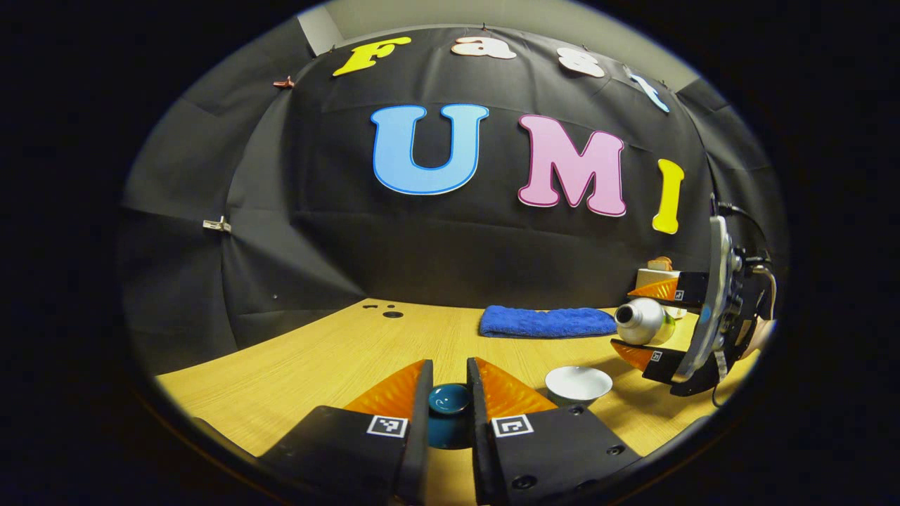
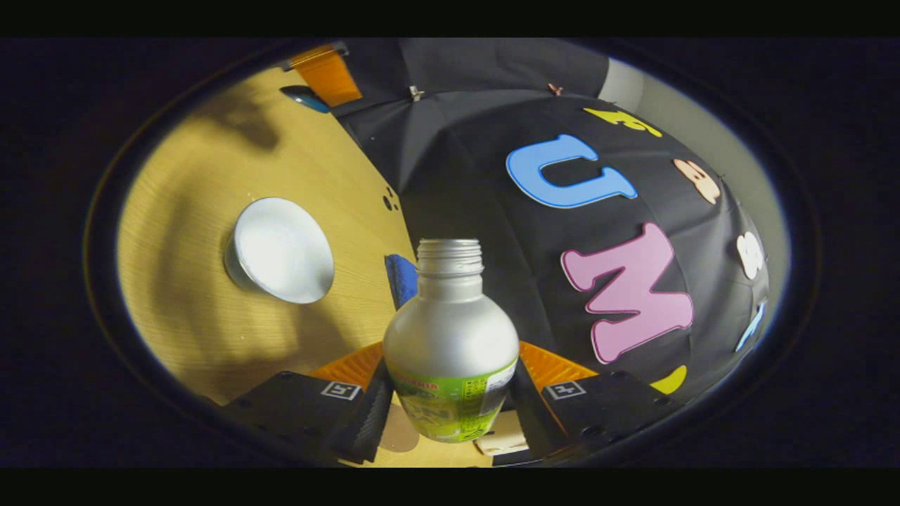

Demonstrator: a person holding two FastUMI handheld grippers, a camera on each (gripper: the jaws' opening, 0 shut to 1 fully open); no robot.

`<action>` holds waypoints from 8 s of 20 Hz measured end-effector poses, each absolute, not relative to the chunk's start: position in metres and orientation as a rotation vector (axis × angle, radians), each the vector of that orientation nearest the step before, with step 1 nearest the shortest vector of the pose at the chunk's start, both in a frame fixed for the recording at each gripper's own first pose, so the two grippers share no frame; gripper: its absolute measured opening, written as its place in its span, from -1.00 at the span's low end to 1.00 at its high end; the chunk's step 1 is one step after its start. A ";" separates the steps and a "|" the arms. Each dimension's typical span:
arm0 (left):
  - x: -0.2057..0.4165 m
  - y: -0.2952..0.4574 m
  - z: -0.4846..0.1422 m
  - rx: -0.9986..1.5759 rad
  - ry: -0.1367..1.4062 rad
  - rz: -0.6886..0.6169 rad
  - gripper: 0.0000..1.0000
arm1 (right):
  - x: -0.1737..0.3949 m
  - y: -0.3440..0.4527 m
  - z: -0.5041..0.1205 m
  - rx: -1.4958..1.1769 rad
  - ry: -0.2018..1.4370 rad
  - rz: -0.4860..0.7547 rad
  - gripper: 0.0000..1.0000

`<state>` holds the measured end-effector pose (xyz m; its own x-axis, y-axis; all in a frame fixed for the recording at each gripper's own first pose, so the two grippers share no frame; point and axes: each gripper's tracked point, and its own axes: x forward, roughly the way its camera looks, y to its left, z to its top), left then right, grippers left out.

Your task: Open the teacup lid with one hand, grasp the water bottle and pour water into the teacup with the other hand; after pouring, place the water bottle on the coaster and then close the teacup lid.

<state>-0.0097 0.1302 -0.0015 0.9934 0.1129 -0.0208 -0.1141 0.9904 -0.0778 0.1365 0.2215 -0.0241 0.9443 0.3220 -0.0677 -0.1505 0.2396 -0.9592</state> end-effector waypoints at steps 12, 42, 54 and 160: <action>-0.010 0.141 -0.010 -0.088 0.026 0.070 -0.41 | 0.146 0.233 -0.042 -1.631 -0.243 0.326 0.58; -0.015 0.141 -0.011 -0.085 0.034 0.058 -0.41 | 0.144 0.243 -0.017 -1.935 -0.406 0.273 0.58; -0.017 0.142 -0.011 -0.085 0.037 0.056 -0.41 | 0.145 0.245 0.007 -2.004 -0.469 0.216 0.58; 0.066 0.053 0.016 -0.075 -0.076 -0.069 -0.39 | 0.191 0.089 -0.029 -0.025 0.085 0.269 0.64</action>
